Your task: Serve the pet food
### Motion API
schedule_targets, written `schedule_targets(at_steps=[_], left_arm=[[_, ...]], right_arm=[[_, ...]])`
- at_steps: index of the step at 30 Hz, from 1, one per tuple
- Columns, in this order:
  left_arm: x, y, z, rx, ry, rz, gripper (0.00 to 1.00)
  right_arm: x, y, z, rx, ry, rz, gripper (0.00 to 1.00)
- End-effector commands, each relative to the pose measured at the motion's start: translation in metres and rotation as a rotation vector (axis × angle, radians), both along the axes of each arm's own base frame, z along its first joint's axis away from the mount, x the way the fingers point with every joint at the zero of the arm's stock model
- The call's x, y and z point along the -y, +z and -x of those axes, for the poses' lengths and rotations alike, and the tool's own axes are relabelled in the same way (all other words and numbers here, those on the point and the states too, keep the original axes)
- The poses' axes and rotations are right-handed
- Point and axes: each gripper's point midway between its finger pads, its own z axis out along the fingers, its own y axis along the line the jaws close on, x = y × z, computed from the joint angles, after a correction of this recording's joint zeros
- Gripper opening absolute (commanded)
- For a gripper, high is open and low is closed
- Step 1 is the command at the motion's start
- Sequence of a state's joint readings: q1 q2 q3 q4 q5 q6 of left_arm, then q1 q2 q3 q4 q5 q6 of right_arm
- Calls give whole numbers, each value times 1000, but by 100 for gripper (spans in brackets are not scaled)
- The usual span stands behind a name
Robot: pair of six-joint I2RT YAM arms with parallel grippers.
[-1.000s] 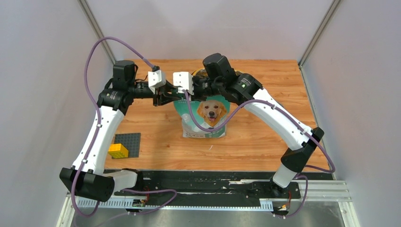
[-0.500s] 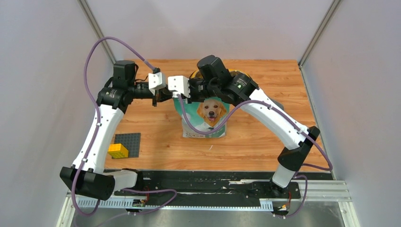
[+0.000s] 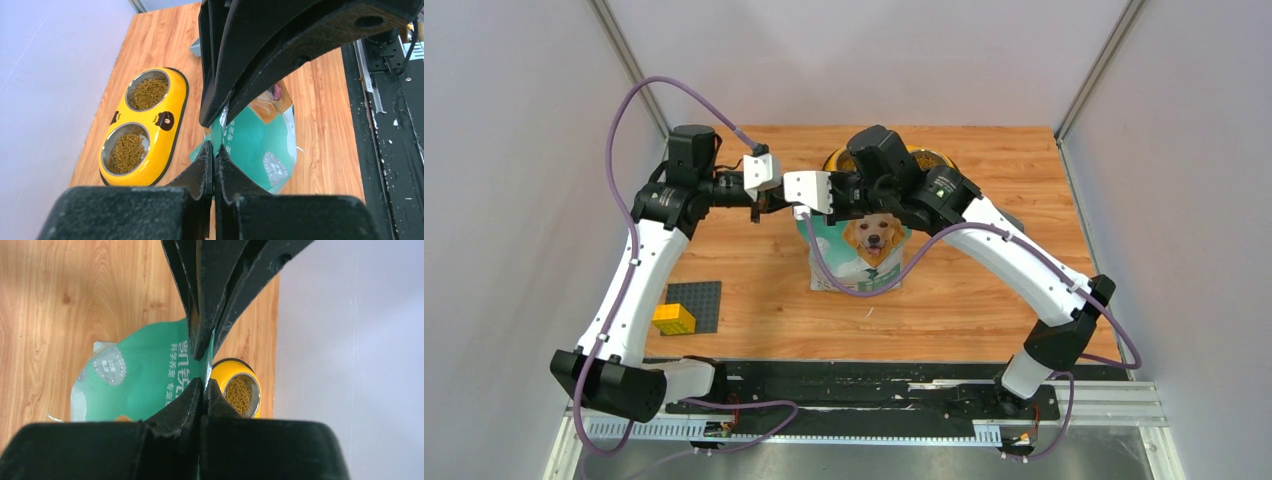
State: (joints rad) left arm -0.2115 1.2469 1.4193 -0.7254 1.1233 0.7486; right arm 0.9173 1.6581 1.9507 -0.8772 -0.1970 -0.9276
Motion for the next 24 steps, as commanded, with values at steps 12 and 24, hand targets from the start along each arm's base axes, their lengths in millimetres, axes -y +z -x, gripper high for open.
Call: schedule_targets(at_steps=[12, 24], left_arm=[[-19, 11, -5, 40, 103, -45, 0], [-11, 21, 1, 4, 63, 16, 31]], right_arm=[[158, 36, -14, 106, -464, 130, 0], [170, 69, 13, 106, -429, -41, 10]])
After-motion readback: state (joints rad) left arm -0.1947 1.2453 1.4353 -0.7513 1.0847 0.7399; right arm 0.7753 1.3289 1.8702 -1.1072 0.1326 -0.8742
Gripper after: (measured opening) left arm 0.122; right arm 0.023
